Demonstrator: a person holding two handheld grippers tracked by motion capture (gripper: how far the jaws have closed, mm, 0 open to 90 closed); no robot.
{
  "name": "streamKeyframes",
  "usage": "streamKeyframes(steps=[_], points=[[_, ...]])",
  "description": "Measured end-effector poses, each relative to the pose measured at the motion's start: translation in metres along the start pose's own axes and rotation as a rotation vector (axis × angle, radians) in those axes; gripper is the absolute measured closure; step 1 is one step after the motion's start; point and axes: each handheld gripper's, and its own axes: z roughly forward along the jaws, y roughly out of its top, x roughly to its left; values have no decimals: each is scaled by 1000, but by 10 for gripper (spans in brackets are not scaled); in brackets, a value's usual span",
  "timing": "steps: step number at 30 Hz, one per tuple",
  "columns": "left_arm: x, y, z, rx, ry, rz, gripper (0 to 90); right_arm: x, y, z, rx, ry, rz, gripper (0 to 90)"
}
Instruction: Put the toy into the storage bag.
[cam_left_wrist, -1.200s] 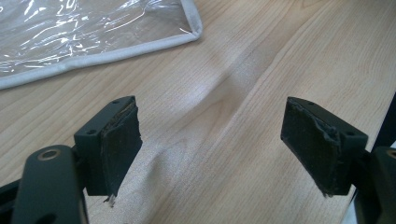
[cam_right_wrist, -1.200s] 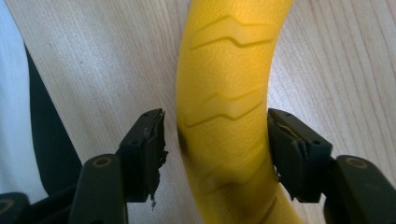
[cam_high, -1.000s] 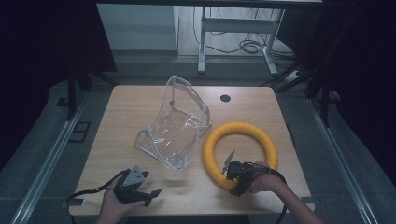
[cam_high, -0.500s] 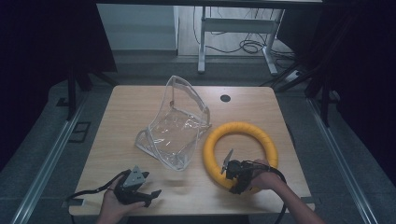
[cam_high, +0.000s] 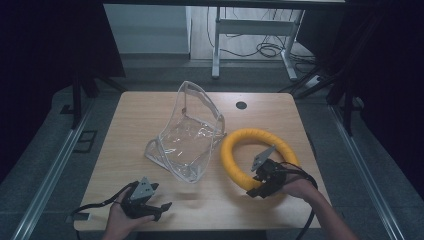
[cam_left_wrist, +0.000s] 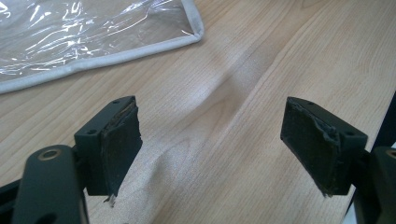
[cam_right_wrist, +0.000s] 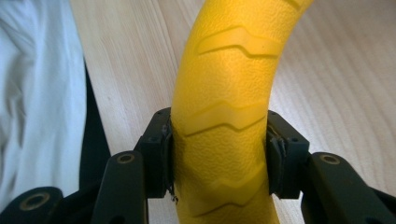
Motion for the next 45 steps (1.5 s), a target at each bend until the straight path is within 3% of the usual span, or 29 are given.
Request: streamKeyframes(steps=[12,14,24,40,45], points=[[1,1,0,-14,-3,-13,200,-3,-10,-27,-135,-20,56,513],[1,1,-1,-16,-2,-13,200,-6,-11,-33,-186,-31,84,513],[2,2,-2,-18,1,-13,200,-7,-8,-55,-311,-65,98,513],[4,3,-2,-21,4,-10,200,-9,3,-73,-511,-75,123,512],[4,3,-2,-22,4,-10,201,-11,5,-75,-590,-72,155,512]])
